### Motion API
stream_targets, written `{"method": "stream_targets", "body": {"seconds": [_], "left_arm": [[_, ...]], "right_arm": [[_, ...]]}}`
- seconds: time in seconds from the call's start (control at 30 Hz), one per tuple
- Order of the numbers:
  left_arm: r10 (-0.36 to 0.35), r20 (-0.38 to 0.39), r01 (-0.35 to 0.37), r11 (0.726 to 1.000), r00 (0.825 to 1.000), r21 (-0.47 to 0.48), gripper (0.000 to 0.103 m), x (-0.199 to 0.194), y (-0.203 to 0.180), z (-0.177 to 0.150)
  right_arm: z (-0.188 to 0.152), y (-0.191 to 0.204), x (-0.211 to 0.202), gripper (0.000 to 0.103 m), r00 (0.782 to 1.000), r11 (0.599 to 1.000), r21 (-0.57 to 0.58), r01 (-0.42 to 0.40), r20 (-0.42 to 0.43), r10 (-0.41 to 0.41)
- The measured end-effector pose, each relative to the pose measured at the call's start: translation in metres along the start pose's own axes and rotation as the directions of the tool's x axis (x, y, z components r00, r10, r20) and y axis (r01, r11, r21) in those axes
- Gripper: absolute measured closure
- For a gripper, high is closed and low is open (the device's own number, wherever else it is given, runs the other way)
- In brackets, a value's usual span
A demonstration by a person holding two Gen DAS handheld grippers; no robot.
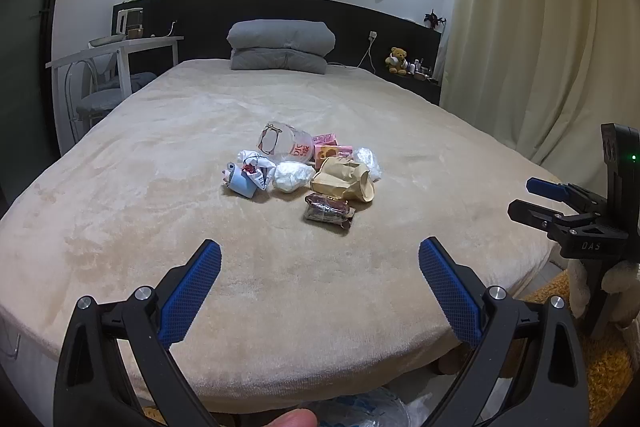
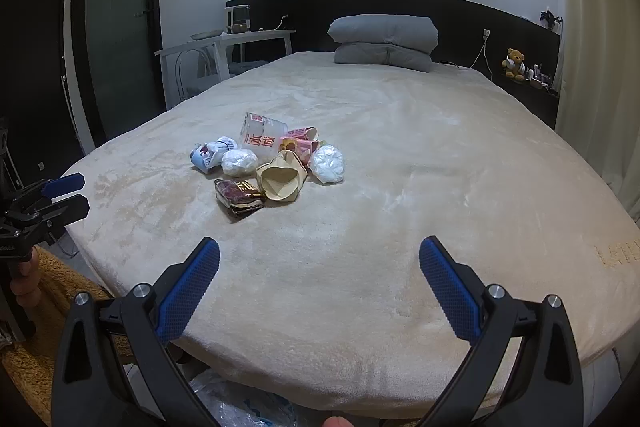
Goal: Collect trash
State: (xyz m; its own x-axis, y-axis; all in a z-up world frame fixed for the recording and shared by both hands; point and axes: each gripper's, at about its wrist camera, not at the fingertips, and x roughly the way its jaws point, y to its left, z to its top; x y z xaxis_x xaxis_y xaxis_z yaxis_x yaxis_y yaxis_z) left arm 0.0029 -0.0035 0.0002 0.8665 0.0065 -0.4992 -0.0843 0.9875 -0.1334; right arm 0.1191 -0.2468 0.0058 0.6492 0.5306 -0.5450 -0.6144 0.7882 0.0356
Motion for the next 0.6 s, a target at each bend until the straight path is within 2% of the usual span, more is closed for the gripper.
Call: {"method": "stream_targets", "body": {"seconds": [0.6], "left_arm": [[-0.003, -0.006, 0.003, 1.0, 1.0, 0.009, 0.006, 0.0007, -0.0007, 0.0006]], "right_arm": [[-0.0017, 0.0009, 0.0032, 0.004, 1.0, 1.0, -0.016, 0.008, -0.011, -0.008]]}}
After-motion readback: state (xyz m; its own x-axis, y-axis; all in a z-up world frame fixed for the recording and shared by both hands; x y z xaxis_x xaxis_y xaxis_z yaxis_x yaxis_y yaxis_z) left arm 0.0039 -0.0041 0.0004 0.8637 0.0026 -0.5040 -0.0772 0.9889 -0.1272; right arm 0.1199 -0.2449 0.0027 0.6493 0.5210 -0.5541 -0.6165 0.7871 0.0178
